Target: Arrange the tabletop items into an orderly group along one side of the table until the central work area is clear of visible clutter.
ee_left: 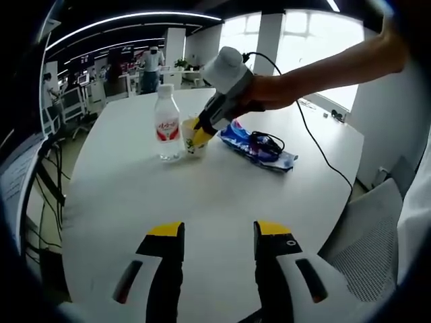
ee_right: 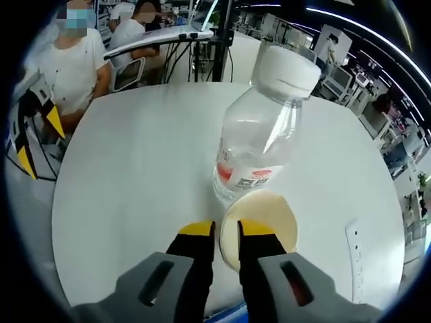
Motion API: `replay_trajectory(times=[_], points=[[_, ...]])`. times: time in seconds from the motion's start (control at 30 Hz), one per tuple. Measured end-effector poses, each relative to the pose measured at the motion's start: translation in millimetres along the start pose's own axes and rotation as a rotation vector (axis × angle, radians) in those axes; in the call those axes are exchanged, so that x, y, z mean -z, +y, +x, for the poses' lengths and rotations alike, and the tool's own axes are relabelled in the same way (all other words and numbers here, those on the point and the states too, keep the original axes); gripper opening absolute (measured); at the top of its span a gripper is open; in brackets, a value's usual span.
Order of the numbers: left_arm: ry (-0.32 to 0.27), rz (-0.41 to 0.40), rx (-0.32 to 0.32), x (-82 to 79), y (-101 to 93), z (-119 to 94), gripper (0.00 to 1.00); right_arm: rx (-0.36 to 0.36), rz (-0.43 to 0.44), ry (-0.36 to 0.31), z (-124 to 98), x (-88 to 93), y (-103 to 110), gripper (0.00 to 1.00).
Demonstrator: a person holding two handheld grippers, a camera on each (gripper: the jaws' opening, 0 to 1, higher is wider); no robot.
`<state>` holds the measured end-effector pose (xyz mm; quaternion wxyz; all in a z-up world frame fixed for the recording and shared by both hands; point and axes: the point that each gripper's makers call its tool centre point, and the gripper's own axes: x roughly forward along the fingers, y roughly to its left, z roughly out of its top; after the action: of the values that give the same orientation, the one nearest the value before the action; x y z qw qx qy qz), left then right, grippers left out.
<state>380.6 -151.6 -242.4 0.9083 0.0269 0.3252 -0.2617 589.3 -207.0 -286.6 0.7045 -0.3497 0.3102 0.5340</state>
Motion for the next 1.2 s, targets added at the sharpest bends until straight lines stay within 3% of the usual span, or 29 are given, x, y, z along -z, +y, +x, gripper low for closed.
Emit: replay_trajectory(times=[0.6, 0.87, 1.2], points=[[-0.024, 0.019, 0.019, -15.7, -12.0, 0, 0.42, 0.011, 0.006, -0.065, -41, -13.8, -1, 0.17], [-0.029, 0.021, 0.034, -19.8, -18.9, 0, 0.44, -0.012, 0.083, -0.133, -66, -11.9, 3, 0.21], [-0.036, 0.026, 0.044, -22.0, -21.2, -1, 0.44, 0.014, 0.177, -0.179, -90, -0.6, 2, 0.22]])
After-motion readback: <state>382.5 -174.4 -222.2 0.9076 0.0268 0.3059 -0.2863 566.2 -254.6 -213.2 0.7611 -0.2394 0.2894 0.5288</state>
